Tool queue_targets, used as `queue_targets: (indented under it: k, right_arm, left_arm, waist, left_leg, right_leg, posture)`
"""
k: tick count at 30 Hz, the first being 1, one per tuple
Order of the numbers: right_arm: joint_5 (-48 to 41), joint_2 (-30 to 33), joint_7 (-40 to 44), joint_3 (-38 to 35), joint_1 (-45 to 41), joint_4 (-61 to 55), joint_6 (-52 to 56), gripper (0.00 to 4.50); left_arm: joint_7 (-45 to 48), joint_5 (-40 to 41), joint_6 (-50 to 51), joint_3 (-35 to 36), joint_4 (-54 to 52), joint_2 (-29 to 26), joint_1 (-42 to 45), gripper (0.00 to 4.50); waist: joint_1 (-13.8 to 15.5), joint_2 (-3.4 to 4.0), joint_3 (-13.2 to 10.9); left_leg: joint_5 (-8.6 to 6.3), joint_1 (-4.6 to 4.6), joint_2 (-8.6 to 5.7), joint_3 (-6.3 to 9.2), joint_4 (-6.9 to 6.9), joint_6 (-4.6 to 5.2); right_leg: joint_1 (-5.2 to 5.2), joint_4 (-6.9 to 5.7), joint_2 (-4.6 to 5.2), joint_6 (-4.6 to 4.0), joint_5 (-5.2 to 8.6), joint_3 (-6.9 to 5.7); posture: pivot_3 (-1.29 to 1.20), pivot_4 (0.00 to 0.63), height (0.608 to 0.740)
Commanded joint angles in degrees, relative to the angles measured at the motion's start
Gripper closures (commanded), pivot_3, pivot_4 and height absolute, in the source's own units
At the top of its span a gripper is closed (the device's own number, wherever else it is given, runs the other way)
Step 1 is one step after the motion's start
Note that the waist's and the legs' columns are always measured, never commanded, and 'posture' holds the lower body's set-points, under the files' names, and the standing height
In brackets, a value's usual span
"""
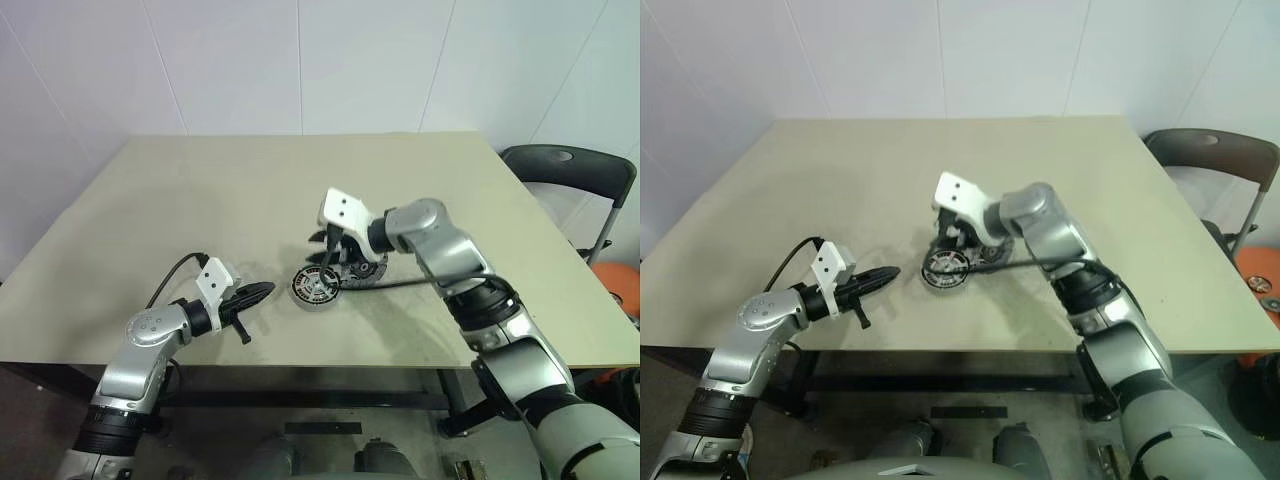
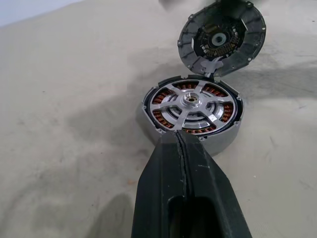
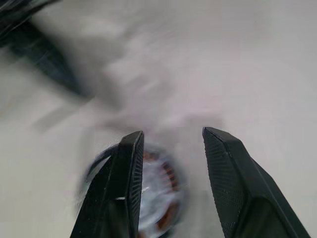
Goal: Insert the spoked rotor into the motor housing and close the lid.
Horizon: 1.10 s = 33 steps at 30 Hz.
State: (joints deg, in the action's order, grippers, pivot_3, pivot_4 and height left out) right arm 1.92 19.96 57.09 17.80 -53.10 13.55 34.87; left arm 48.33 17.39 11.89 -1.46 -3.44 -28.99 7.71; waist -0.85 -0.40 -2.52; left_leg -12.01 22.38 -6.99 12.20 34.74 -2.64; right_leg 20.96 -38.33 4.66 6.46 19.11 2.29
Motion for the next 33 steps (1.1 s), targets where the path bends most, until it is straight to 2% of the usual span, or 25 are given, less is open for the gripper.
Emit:
queue_targets:
  k: [1,4,8,9,14,20,27,33]
  right_arm:
    - [3.3,1.1,-7.3,-1.9,-4.0,6.7,-6.4,2.52]
    - [7.8,3.5,-13.1,-0.9,-6.3,15.0,-14.1,3.05]
    - [12.2,6.2,-17.0,0.4,-8.7,23.4,-21.2,4.39]
    - [13.1,6.7,-17.6,0.6,-9.2,25.2,-22.5,4.45]
    - [16.4,10.4,-16.8,1.6,-10.1,33.0,-26.6,4.45]
    - [17.0,14.9,-5.2,3.6,-7.2,32.7,-28.0,4.45]
    - [8.9,15.8,11.4,0.8,0.4,20.0,-19.2,4.45]
    - [4.0,13.6,13.5,-0.6,4.2,10.7,-10.6,4.45]
  left_arm:
    - [-0.1,0.1,-0.6,0.3,-1.1,0.0,1.4,4.5]
    - [-0.3,0.3,-0.8,0.7,-1.1,0.3,1.5,4.5]
    - [-0.4,1.8,-0.3,1.9,-2.1,0.6,1.7,4.5]
    - [-0.3,2.4,-0.2,2.3,-2.4,0.7,1.7,4.5]
    - [0.3,4.9,1.0,3.7,-4.4,0.1,1.6,4.5]
    - [-0.6,6.0,3.8,3.9,-8.0,-0.6,1.4,4.5]
    - [-2.5,6.6,8.1,3.7,-11.1,-0.8,3.3,4.5]
    - [-3.1,6.7,9.5,3.9,-11.4,-0.9,4.4,4.5]
  waist:
    - [0.1,0.01,0.0]
    - [0.2,0.01,0.0]
    - [-0.1,0.01,0.0]
    - [-0.2,0.01,0.0]
    - [-1.0,-0.01,0.0]
    - [-1.9,-0.02,0.0]
    - [-1.8,-0.02,0.0]
    - [-1.6,-0.04,0.0]
  left_leg:
    - [0.0,0.0,-0.01,-0.01,-0.02,0.0]
    - [0.0,0.0,-0.03,-0.08,-0.03,0.0]
    - [0.0,0.0,-0.03,-0.28,-0.09,0.01]
    - [0.01,0.0,-0.01,-0.38,-0.14,0.01]
    - [0.02,-0.01,0.09,-0.8,-0.44,0.01]
    - [0.02,0.0,0.09,-0.87,-0.51,0.02]
    - [0.02,-0.02,0.22,-0.89,-0.48,0.03]
    - [0.02,-0.02,0.23,-0.87,-0.45,0.02]
  right_leg:
    - [0.0,0.01,0.01,0.0,0.0,0.01]
    - [0.02,0.0,0.03,0.0,0.0,0.05]
    - [0.11,-0.02,0.04,0.0,0.0,0.21]
    - [0.18,-0.05,0.04,0.0,0.0,0.3]
    - [0.33,-0.07,0.02,0.01,-0.01,0.66]
    - [0.32,-0.06,0.03,0.01,-0.01,0.72]
    - [0.28,-0.08,-0.01,0.01,-0.01,0.72]
    - [0.28,-0.09,-0.03,0.01,-0.02,0.72]
  posture:
    - [0.0,0.0,0.74]
    - [0.0,0.0,0.74]
    - [0.0,0.0,0.74]
    - [0.0,0.0,0.74]
    - [0.0,0.0,0.74]
    - [0.0,0.0,0.74]
    - [0.0,0.0,0.74]
    - [0.0,0.0,0.74]
